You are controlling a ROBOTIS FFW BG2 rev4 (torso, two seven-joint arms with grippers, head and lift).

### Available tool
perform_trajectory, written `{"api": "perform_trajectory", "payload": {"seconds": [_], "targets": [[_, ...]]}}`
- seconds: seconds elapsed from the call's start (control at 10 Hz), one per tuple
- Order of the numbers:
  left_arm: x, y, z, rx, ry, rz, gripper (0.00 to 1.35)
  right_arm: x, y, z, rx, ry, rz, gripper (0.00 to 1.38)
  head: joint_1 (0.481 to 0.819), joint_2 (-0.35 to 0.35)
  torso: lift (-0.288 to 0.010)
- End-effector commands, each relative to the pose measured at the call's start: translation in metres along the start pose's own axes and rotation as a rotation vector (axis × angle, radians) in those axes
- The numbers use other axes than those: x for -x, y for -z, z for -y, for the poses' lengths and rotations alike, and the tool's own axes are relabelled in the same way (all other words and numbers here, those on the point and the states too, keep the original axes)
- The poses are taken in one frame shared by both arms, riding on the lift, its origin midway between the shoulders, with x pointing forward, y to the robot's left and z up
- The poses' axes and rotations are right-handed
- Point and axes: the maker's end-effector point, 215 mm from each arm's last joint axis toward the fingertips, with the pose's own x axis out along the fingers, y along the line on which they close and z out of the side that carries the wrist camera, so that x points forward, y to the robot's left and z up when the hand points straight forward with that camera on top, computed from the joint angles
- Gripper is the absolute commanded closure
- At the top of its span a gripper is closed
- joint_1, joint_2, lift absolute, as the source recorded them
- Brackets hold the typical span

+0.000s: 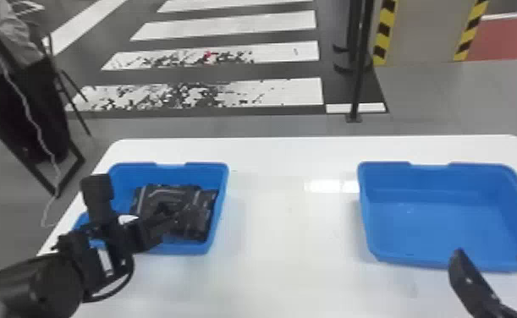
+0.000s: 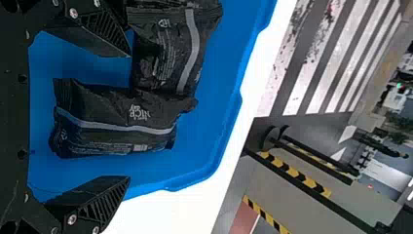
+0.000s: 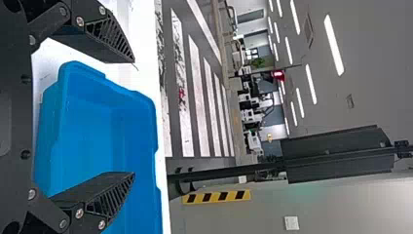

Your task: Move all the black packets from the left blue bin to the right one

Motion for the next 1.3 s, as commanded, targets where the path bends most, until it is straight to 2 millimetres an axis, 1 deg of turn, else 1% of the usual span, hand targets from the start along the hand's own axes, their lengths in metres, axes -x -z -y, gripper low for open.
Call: {"api": "perform_trajectory", "payload": {"seconds": [0.0, 0.1, 0.2, 0.4, 0.5, 0.6, 0.7, 0.9, 1.1, 1.2], "targets": [[-0.015, 0.009, 0.006, 0.052, 0.053, -0.053, 0.16, 0.000, 0.000, 0.000, -0.002, 0.000, 0.001, 0.21, 0.695, 0.160, -0.154], [-0.026, 0.013, 0.009, 0.089, 0.101, -0.068, 0.19, 0.000, 0.001, -0.001, -0.007, 0.000, 0.000, 0.22, 0.695, 0.151, -0.154], [-0.030, 0.016, 0.010, 0.100, 0.117, -0.080, 0.32, 0.000, 0.001, -0.001, -0.008, -0.002, 0.000, 0.22, 0.695, 0.134, -0.154], [-0.032, 0.013, 0.006, 0.102, 0.115, -0.043, 0.94, 0.000, 0.004, -0.001, -0.018, -0.003, -0.005, 0.22, 0.695, 0.127, -0.154], [-0.031, 0.019, 0.005, 0.114, 0.113, -0.053, 1.16, 0.000, 0.004, -0.001, -0.018, -0.005, -0.005, 0.22, 0.695, 0.130, -0.154], [-0.031, 0.025, 0.010, 0.105, 0.121, -0.077, 1.20, 0.000, 0.002, -0.002, -0.021, -0.007, -0.001, 0.22, 0.695, 0.133, -0.154], [-0.029, 0.027, 0.017, 0.086, 0.137, -0.093, 1.20, 0.000, 0.004, -0.002, -0.022, -0.007, -0.004, 0.22, 0.695, 0.132, -0.154], [-0.010, 0.017, 0.025, 0.054, 0.141, -0.096, 1.20, 0.000, 0.004, -0.002, -0.022, -0.007, -0.004, 0.22, 0.695, 0.118, -0.154], [0.008, -0.001, 0.030, 0.028, 0.140, -0.077, 1.20, 0.000, 0.003, -0.002, -0.021, -0.008, -0.001, 0.22, 0.695, 0.121, -0.154], [0.017, -0.008, 0.038, 0.016, 0.155, -0.063, 1.20, 0.000, 0.003, -0.002, -0.021, -0.008, -0.001, 0.22, 0.695, 0.125, -0.154]]}}
